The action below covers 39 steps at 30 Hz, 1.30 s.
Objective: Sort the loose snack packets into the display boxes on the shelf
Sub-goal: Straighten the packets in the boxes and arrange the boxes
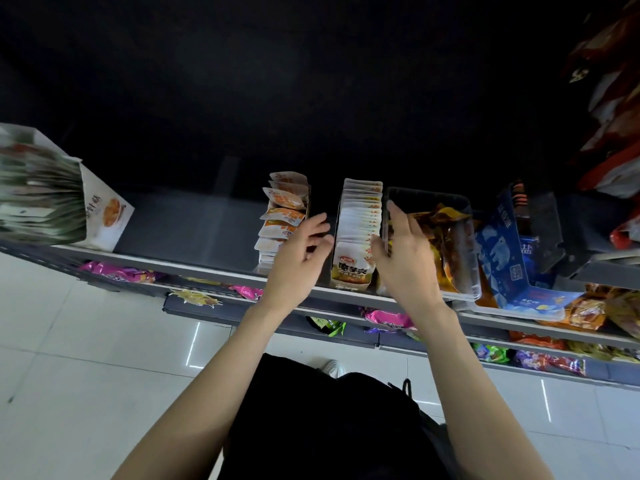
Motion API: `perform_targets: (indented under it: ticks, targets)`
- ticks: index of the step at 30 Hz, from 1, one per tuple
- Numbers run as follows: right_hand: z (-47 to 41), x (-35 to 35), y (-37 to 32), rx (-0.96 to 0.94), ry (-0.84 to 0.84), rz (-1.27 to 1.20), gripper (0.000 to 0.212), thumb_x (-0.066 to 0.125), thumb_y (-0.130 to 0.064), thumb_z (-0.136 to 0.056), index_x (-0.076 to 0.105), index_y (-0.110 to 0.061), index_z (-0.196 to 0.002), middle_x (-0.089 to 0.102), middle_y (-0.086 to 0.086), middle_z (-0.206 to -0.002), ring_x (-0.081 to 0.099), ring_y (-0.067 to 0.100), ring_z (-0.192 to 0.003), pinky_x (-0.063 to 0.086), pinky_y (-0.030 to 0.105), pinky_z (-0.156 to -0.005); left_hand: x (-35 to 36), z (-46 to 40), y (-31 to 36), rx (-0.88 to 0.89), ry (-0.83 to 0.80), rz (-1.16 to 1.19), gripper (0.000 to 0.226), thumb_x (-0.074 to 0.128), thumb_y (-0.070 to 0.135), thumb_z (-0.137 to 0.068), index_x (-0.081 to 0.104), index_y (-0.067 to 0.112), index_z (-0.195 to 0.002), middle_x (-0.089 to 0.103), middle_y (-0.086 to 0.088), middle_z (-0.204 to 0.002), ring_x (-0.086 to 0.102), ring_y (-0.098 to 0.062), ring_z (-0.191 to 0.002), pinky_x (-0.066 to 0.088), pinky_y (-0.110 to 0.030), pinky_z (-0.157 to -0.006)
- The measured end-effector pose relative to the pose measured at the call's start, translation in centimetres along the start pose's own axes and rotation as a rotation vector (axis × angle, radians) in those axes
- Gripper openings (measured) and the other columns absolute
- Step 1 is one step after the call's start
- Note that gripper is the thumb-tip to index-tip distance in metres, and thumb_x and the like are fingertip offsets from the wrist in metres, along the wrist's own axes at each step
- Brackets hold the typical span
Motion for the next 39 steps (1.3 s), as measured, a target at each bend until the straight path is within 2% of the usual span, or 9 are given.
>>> perform_targets:
  ticks: [5,12,16,21,26,29,32,36,39]
  targets:
    - [-0.5,2.6,-4.9,-0.199,-0.049,-0.186,0.052,0.063,-0.010,-0.088,0.046,-0.011,-0.137,0.051,0.010,-0.134,0.052,0.022,-0.120,0.045,0.028,-0.099,-8.8,2.2,-0.3,0.343,0.372,-0.316,0.020,0.053,0.027,-0.088,0.059,0.016,-0.104,0.062,0.011,-0.091,0.055,0.000,-0.085,0.044,-0.014,-0.080]
    - [-5.5,12.0,-6.8,-0.254,-0.422,0.225,0.105,0.080,-0.038,-0.071,0.012,-0.032,-0.150,-0.010,0.013,-0.157,-0.011,0.040,-0.143,0.012,0.055,-0.115,-9.0,-2.3,-6.5,0.343,0.008,-0.940,0.066,0.077,0.048,-0.068,0.053,0.014,-0.120,0.051,-0.005,-0.124,0.044,-0.023,-0.116,0.038,-0.041,-0.097]
    - [-7.3,12.8,-6.9,-0.197,-0.509,0.162,0.084,0.076,-0.037,-0.076,0.026,-0.032,-0.143,0.021,0.013,-0.151,0.026,0.035,-0.138,0.036,0.046,-0.106,-8.1,-3.8,-6.8,0.405,-0.063,-1.053,0.067,0.079,0.046,-0.067,0.052,0.016,-0.121,0.047,-0.005,-0.126,0.042,-0.025,-0.120,0.036,-0.042,-0.100]
    - [-7.2,12.0,-7.4,-0.386,-0.323,0.324,0.050,0.055,-0.027,-0.090,0.039,-0.025,-0.137,0.052,0.008,-0.129,0.057,0.031,-0.110,0.053,0.044,-0.081,-8.4,-5.1,-5.9,0.572,0.034,-1.027,0.057,0.083,0.029,-0.064,0.056,0.014,-0.112,0.054,-0.006,-0.116,0.050,-0.024,-0.109,0.042,-0.039,-0.092]
    - [-6.3,12.2,-7.7,-0.516,-0.149,0.496,0.047,0.058,-0.021,-0.091,0.047,-0.023,-0.136,0.062,0.006,-0.120,0.065,0.029,-0.096,0.056,0.039,-0.060,-9.2,-5.6,-4.2,0.771,0.233,-0.884,0.018,0.075,0.017,-0.075,0.065,0.017,-0.089,0.061,-0.001,-0.101,0.057,-0.020,-0.091,0.037,-0.033,-0.087]
    - [-6.0,12.7,-7.5,-0.455,-0.237,0.500,0.058,0.036,-0.050,-0.093,0.035,-0.024,-0.144,0.054,0.007,-0.131,0.056,0.028,-0.113,0.055,0.042,-0.069,-9.5,-6.8,-3.5,0.689,0.324,-0.809,0.014,0.076,0.014,-0.073,0.067,0.017,-0.083,0.062,0.000,-0.090,0.058,-0.020,-0.082,0.035,-0.031,-0.081]
    - [-6.1,13.0,-7.3,-0.454,-0.269,0.599,0.070,0.053,-0.052,-0.087,0.031,-0.022,-0.146,0.053,0.009,-0.130,0.055,0.027,-0.113,0.054,0.039,-0.067,-9.3,-7.1,-3.2,0.649,0.333,-0.790,0.017,0.076,0.016,-0.072,0.065,0.016,-0.085,0.061,0.000,-0.093,0.057,-0.021,-0.084,0.038,-0.032,-0.080]
    - [-6.7,12.4,-7.6,-0.518,-0.187,0.590,0.054,0.069,-0.027,-0.084,0.050,-0.020,-0.134,0.065,0.009,-0.109,0.067,0.028,-0.089,0.053,0.035,-0.051,-8.6,-4.1,-4.2,0.877,0.172,-0.836,0.024,0.070,0.033,-0.078,0.057,0.016,-0.091,0.059,-0.002,-0.099,0.050,-0.018,-0.092,0.037,-0.032,-0.081]
    - [-7.0,12.6,-7.4,-0.524,-0.188,0.550,0.045,0.060,-0.027,-0.092,0.049,-0.019,-0.134,0.064,0.010,-0.113,0.065,0.030,-0.094,0.054,0.038,-0.054,-7.9,-3.3,-6.1,0.858,-0.007,-1.014,0.039,0.067,0.049,-0.076,0.056,0.019,-0.097,0.059,-0.001,-0.102,0.053,-0.019,-0.095,0.032,-0.031,-0.083]
Point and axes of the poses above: each hand's wrist, its own z-axis away from the middle knuckle, its own x-axis out of the palm, y = z × x, the point moved 7 cm from there along -z, towards the middle knuckle
